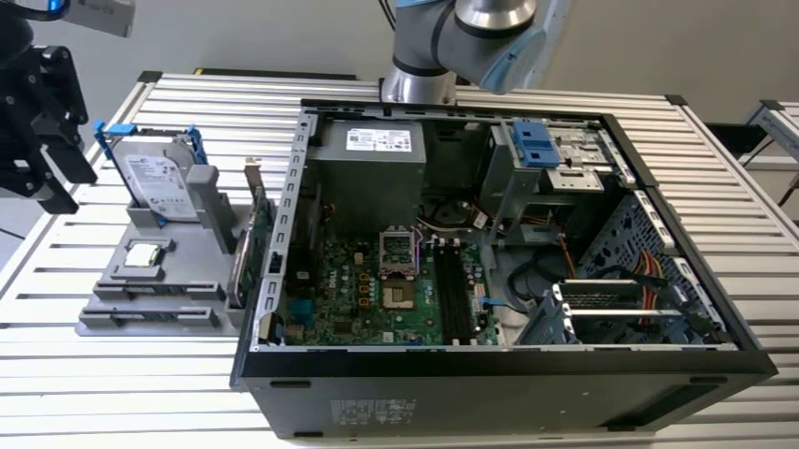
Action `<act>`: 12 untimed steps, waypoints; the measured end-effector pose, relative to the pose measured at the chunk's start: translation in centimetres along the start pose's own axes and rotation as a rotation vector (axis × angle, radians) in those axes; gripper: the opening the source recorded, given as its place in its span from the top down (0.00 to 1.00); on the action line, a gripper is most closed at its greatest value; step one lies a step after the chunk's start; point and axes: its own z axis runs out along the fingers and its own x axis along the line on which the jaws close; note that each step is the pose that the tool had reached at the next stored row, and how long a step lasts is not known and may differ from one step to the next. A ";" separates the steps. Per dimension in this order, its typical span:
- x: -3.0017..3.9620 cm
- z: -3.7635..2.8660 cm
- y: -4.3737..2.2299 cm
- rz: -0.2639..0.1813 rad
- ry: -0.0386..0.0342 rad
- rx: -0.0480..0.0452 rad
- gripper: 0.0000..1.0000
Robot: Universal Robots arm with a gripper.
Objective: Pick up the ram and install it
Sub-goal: 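Pick up the ram and move it above insertion slot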
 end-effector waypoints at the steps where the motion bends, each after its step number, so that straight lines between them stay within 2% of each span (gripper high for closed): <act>1: 0.00 0.05 0.00 0.000 0.0000 0.0002 0.00; 12: -0.01 0.61 0.00 0.000 -0.0001 0.0018 0.00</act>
